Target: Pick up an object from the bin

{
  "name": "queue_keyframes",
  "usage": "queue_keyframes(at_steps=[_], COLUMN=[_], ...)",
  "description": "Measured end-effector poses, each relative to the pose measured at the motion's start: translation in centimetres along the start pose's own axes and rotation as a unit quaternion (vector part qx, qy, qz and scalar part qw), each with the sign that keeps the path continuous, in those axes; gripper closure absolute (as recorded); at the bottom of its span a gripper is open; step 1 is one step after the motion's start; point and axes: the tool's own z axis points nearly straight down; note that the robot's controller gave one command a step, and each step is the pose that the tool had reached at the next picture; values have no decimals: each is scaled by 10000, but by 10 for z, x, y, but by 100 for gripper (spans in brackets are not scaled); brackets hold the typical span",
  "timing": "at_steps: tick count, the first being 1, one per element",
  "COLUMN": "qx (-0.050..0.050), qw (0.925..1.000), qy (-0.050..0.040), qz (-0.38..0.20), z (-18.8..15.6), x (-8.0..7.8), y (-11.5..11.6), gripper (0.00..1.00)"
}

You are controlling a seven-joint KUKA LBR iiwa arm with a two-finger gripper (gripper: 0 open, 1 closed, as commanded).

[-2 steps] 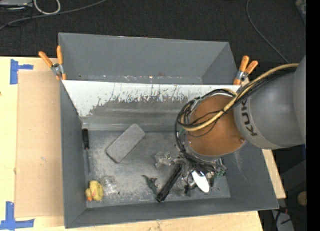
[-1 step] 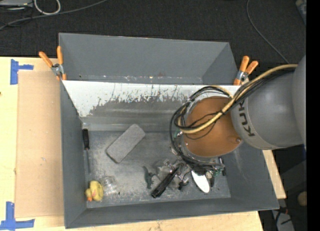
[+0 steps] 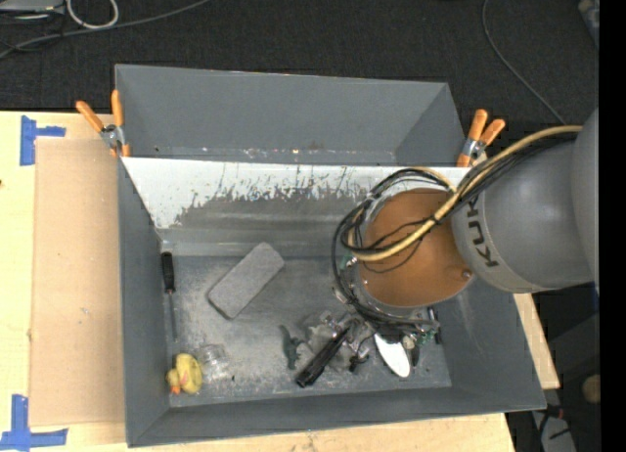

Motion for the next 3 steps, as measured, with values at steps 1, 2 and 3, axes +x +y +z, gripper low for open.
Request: queue_keyframes(at_steps=[1,2,3], qx=[-22,-8,-4], qw=[10000,10000,10000], qy=[23,5,0], qz=[9,14,20], z=[-24,-55,-78], x=[1,0,0], y=[2,1,1], gripper=[100,100,100])
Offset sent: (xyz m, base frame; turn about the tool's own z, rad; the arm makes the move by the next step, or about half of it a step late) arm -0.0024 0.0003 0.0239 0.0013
